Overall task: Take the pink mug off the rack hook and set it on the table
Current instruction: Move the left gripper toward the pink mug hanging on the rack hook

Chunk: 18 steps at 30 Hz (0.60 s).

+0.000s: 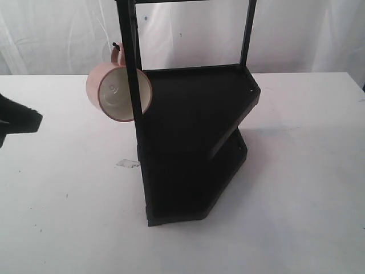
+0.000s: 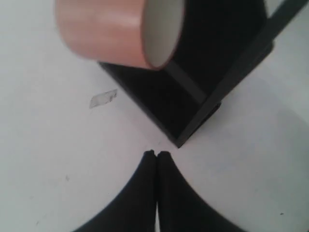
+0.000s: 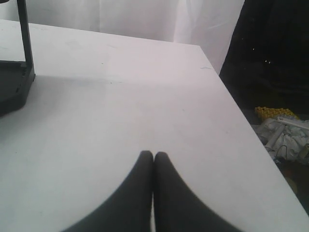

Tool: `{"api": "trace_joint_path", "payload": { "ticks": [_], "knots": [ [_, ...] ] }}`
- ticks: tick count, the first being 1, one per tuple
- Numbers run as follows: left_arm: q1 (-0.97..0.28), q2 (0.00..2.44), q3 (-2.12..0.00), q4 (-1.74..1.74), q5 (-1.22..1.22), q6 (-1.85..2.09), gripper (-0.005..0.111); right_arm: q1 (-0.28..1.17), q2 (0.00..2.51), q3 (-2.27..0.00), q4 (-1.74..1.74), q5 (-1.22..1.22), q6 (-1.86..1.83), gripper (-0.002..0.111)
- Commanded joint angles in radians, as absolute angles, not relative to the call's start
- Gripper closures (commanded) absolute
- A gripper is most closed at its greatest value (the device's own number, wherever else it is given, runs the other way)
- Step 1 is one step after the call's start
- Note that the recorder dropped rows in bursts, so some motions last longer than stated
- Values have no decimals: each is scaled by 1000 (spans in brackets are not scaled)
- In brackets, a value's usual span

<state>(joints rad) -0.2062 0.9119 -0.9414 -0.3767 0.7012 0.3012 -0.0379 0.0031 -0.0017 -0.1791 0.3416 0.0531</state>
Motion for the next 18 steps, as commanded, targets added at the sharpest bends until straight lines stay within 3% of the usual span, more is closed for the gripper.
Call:
{"api": "trace_joint_path", "payload": {
  "ticks": [1,4,12,18],
  "knots": [
    [-211,909,-951,-519,682,468,107,-41,0,0,-182,337,61,108],
    [-211,909,-951,-519,682,471,99,-41,0,0,-182,337,61,108],
    [-211,929,-951,-619,624,471,51,-41,0,0,-182,337,61,108],
    [-211,985,-951,-719,678,623,48,-41,0,0,-182,337,61,108]
  ]
}}
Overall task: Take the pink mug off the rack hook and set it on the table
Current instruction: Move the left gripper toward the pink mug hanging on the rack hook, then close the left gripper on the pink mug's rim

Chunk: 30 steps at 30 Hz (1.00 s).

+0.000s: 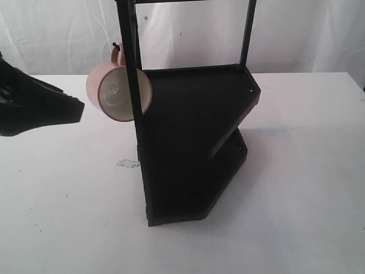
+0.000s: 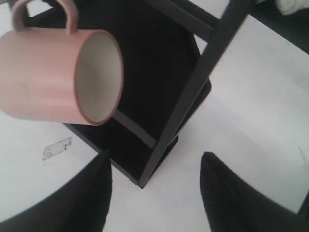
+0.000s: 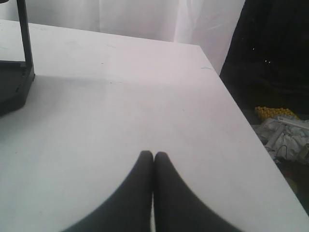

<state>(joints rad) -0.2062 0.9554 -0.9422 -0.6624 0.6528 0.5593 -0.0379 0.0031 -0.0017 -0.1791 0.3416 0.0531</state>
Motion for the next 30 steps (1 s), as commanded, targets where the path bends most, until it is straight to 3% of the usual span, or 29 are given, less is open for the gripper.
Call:
{"api": "trace_joint_path", "payload": {
  "ticks": [1,30],
  "knots": [
    [-211,992,-951,-719,672,621,48,-41,0,0,-182,337,61,108],
    [-212,1169,-1002,-641,466,605,51,-41,0,0,-182,337,61,108]
  ]
}}
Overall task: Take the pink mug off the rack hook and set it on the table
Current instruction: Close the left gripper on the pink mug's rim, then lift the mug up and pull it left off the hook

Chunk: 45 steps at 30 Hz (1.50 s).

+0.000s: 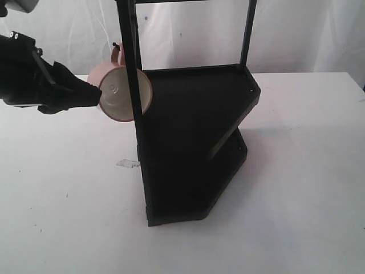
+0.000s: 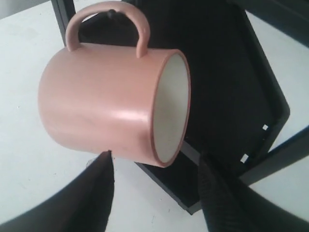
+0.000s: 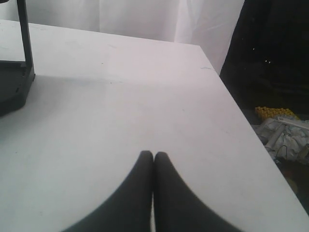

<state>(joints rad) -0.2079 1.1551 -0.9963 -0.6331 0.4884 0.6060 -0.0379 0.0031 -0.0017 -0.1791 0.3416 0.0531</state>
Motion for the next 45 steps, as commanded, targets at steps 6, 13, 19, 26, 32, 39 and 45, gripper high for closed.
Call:
{"api": "trace_joint_path", "payload": {
  "ticks": [6,13,19,26,32,39,45],
  "knots": [
    [-212,1228,-1002,-644,411,603,51,-41,0,0,-182,337,61,108],
    [-212,1234,-1002,-644,369,541,51,-41,0,0,-182,337,61,108],
    [-212,1234,-1002,-608,353,523,51,-41,0,0,-182,337,61,108],
    [-212,1234,-1002,-541,299,530,65,-41,0,0,-182,337,61,108],
    [-212,1237,-1002,-539,283,561,65,-41,0,0,-182,337,61,108],
    [-212,1285,-1000,-541,279,666,65,-41,0,0,-182,337,61,108],
    [-212,1287,-1000,-562,281,670,79,-41,0,0,-182,337,61,108]
  ]
}}
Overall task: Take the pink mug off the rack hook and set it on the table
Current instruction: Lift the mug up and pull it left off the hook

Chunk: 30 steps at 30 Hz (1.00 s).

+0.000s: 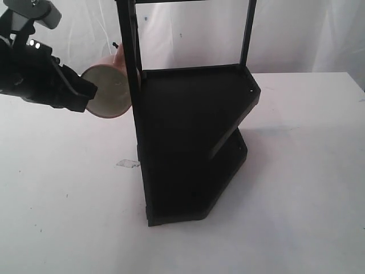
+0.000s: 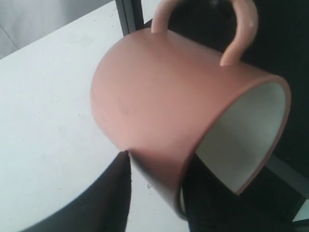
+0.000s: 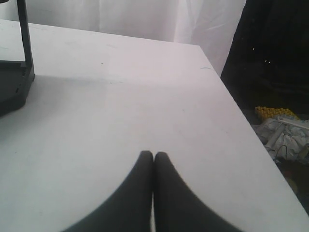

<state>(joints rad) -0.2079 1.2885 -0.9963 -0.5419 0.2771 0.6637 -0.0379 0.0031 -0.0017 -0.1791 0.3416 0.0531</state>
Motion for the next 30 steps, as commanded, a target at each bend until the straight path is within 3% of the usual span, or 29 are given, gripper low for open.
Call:
{"api": "trace_joint_path", "payload": {
  "ticks": [1,3,30],
  "knots": [
    [-212,1287,-1000,-564,285,670,91,-41,0,0,-182,337,61,108],
    [-212,1287,-1000,-564,295,670,107,-41,0,0,-182,337,61,108],
    [-212,1199,-1000,-567,385,628,107,-41,0,0,-182,337,61,108]
  ]
}}
